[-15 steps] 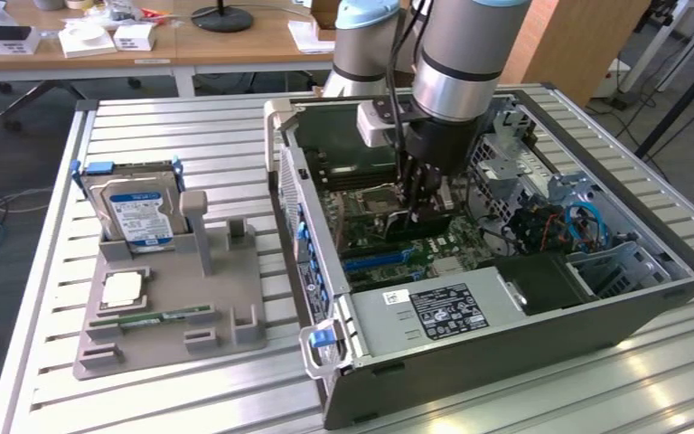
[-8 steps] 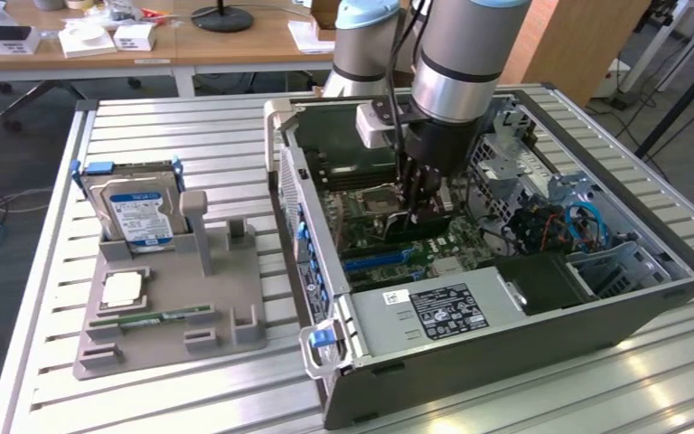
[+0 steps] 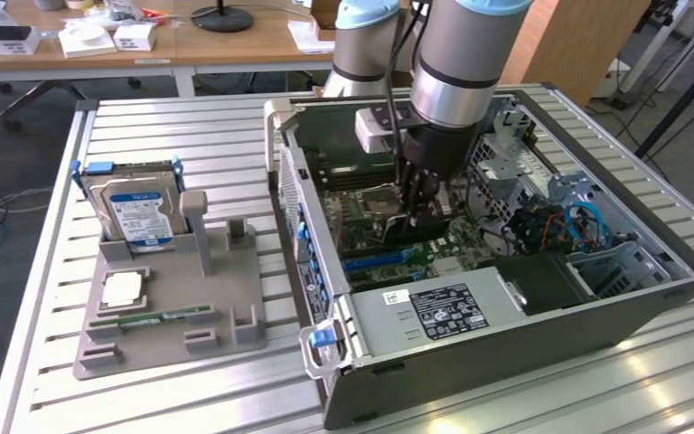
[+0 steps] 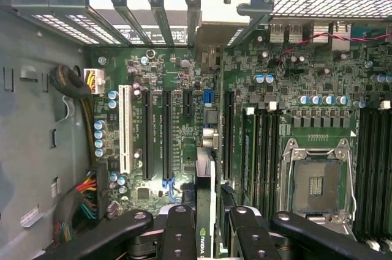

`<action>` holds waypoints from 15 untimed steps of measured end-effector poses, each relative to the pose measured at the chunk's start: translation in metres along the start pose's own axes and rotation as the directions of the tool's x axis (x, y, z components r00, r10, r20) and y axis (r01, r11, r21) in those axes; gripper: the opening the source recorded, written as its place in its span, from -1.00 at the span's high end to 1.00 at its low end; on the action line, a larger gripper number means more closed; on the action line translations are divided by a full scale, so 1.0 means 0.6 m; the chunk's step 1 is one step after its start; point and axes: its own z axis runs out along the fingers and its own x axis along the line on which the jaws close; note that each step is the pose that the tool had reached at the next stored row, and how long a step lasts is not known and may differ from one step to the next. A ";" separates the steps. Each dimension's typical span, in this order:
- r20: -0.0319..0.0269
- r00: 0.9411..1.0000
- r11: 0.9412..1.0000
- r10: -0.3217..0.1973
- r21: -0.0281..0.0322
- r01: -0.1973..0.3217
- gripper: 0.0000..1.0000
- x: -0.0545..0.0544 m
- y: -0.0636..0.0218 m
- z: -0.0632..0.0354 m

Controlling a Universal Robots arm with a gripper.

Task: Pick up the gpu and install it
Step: 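Insert the gpu into the slot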

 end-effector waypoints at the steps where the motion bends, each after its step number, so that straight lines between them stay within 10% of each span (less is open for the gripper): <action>1: 0.000 1.000 1.000 0.000 0.000 0.000 0.48 0.000 0.000 0.001; 15: 0.000 1.000 1.000 0.000 0.000 0.000 0.48 0.000 0.009 0.006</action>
